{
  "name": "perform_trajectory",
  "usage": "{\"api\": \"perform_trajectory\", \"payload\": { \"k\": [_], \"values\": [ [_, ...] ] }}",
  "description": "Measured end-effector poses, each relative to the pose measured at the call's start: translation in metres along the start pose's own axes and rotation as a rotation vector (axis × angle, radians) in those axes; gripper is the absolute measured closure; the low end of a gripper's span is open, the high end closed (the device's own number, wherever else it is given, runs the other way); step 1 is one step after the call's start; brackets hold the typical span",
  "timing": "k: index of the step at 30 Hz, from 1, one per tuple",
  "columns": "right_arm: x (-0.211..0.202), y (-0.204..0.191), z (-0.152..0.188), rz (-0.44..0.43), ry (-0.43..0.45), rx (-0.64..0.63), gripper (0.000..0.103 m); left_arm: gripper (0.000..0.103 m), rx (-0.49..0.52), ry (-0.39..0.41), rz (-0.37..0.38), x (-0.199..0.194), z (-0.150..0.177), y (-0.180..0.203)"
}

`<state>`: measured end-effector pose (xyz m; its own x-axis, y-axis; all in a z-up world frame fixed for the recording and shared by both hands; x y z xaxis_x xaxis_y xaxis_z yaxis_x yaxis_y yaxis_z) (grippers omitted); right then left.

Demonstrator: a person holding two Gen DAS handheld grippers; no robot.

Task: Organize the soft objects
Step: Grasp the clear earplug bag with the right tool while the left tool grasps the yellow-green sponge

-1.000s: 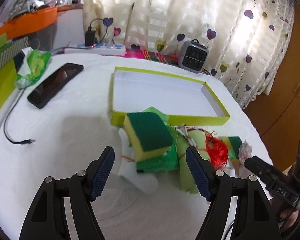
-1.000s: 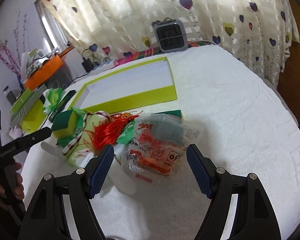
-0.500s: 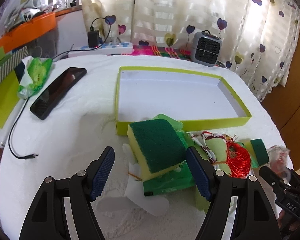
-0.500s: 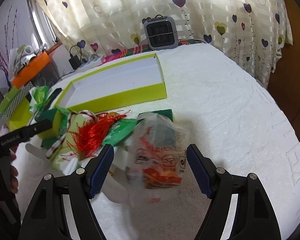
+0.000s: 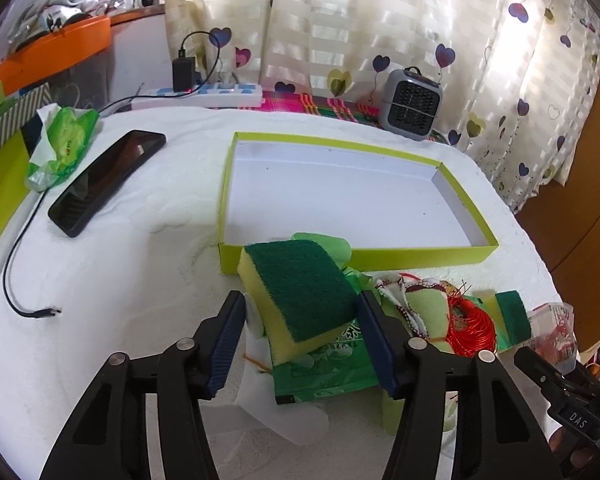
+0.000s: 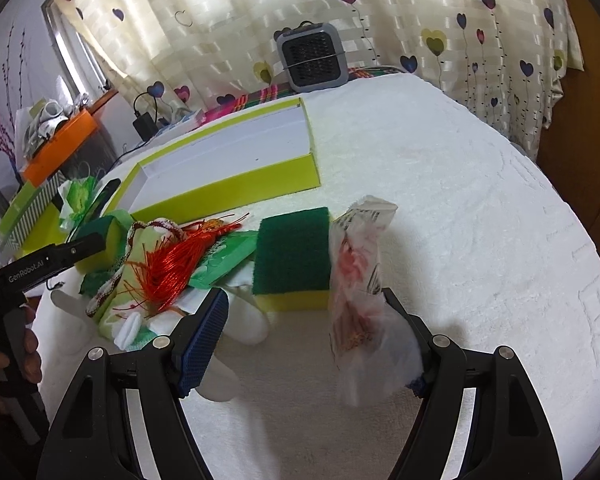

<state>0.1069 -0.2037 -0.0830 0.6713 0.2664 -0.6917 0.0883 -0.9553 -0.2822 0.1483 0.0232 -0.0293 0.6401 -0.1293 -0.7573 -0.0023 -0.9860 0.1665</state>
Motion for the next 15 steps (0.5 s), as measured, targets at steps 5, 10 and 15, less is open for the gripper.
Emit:
{"api": "perform_trajectory", "payload": {
  "k": [5, 10, 15],
  "values": [
    [-0.004, 0.005, 0.001, -0.022, 0.01, 0.021, 0.031, 0.049, -0.008, 0.009, 0.008, 0.0, -0.001, -0.002],
    [-0.014, 0.017, -0.001, -0.03, 0.033, 0.057, 0.037, 0.049, -0.013, 0.016, 0.018, -0.004, -0.001, -0.001],
    [-0.018, 0.026, -0.003, -0.035, 0.046, 0.084, 0.058, 0.049, -0.017, 0.02, 0.025, -0.005, -0.002, -0.001]
  ]
}}
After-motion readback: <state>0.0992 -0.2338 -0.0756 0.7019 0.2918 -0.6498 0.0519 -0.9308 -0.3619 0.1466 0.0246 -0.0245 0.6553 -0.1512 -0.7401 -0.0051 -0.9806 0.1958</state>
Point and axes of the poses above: each gripper's, at about its wrist camera, not at the fingertips, and x roughly the way its jaws point, y to its right, z to its underside, the point moved 10 cm from there along x, roughly the way its jaws point, and after that the axes turned 2 degrees about -y, right-handed, at the moved point
